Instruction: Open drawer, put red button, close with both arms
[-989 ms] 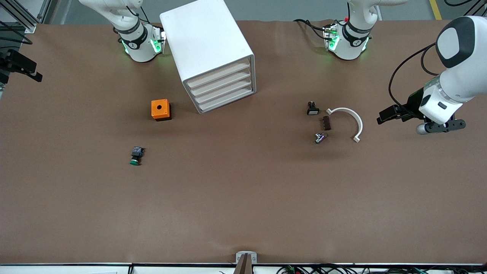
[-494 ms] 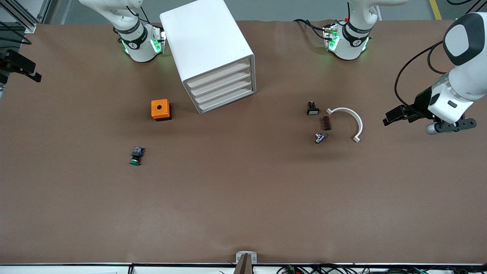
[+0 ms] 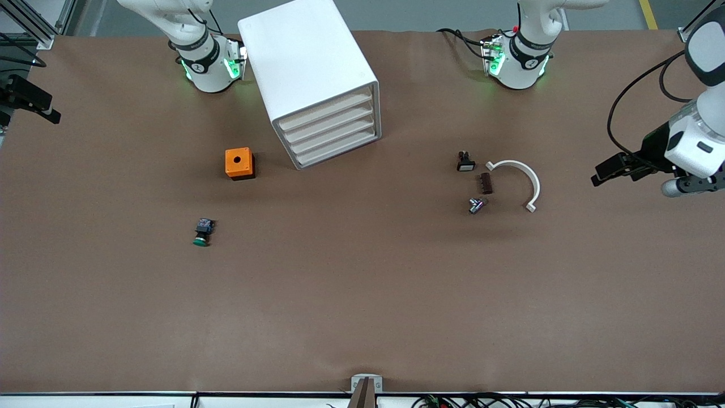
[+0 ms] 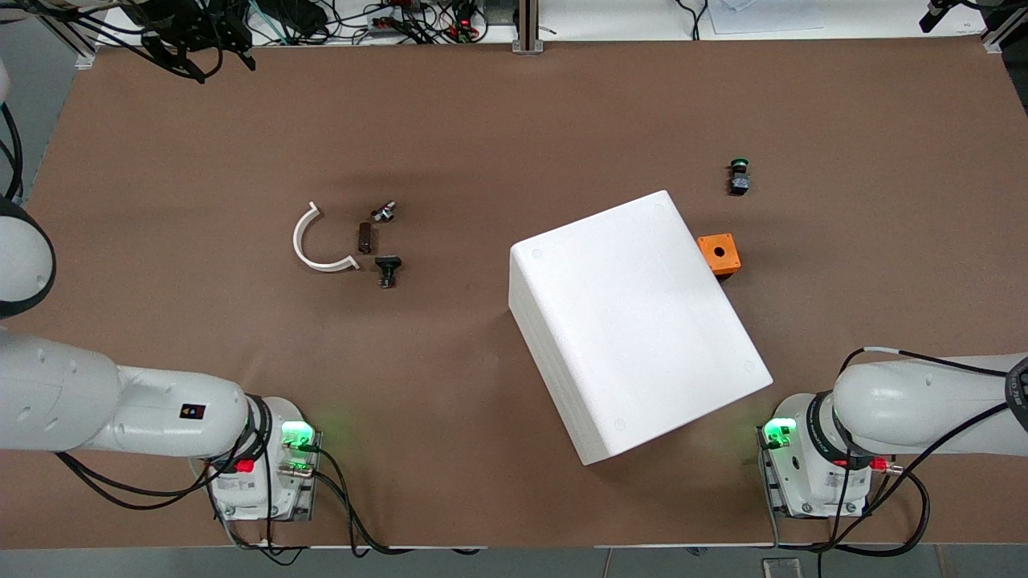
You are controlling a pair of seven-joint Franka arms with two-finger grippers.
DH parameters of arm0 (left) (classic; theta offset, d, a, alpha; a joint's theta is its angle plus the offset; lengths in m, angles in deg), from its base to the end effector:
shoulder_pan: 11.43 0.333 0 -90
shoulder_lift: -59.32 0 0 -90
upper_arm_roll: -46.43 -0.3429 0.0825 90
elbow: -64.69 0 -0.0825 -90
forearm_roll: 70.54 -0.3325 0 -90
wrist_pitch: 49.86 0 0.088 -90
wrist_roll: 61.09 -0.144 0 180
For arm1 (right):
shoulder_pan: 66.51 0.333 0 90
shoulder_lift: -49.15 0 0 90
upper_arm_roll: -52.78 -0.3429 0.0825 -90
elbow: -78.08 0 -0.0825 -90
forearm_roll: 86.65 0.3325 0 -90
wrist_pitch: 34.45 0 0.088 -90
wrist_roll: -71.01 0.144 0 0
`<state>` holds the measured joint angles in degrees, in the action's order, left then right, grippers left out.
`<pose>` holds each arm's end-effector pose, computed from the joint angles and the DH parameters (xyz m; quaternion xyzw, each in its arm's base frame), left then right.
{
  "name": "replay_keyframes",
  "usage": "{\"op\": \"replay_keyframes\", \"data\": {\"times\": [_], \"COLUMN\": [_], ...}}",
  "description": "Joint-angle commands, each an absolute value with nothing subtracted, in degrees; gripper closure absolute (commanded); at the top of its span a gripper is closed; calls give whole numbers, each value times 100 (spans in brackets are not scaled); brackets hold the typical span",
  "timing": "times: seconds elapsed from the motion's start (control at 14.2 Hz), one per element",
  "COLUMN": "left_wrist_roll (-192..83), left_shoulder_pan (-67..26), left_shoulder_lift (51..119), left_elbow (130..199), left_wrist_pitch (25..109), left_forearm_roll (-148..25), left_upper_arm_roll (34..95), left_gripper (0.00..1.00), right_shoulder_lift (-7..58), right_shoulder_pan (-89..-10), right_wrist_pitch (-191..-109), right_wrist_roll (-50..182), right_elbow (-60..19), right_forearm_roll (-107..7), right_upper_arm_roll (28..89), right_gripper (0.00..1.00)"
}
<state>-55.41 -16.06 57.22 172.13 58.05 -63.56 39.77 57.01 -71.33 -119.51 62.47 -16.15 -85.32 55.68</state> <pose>0.5071 0.0054 0.5311 0.9943 0.0845 0.0203 0.0611 0.4423 -0.0584 0.6414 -0.9998 -0.0083 0.0093 0.0165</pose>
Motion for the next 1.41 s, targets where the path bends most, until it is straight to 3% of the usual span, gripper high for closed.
{"op": "replay_keyframes", "data": {"times": [0.0, 0.35, 0.78, 1.34], "left_wrist_roll": [-5793, -5767, -5706, -5767], "left_shoulder_pan": [-1153, -1152, -1371, -1310], "left_shoulder_lift": [5712, 5712, 5712, 5686], "left_elbow": [17077, 16718, 15672, 15583], "left_wrist_pitch": [5658, 5553, 4454, 4445], "left_forearm_roll": [-6447, -6456, -6966, -6966], "left_upper_arm_roll": [4352, 4345, 4362, 4362], "left_gripper": [0, 0, 0, 0], "right_shoulder_lift": [5864, 5855, 5855, 5855], "right_shoulder_pan": [-7196, -7196, -7204, -7204], "right_wrist_pitch": [-12040, -12049, -12058, -12120], "right_wrist_roll": [6161, 6161, 6161, 6144], "right_elbow": [-1772, -1772, -1772, -1772], "right_forearm_roll": [-8471, -8489, -8515, -8524], "right_upper_arm_roll": [5542, 5542, 5542, 5542], "right_gripper": [0, 0, 0, 0]}}
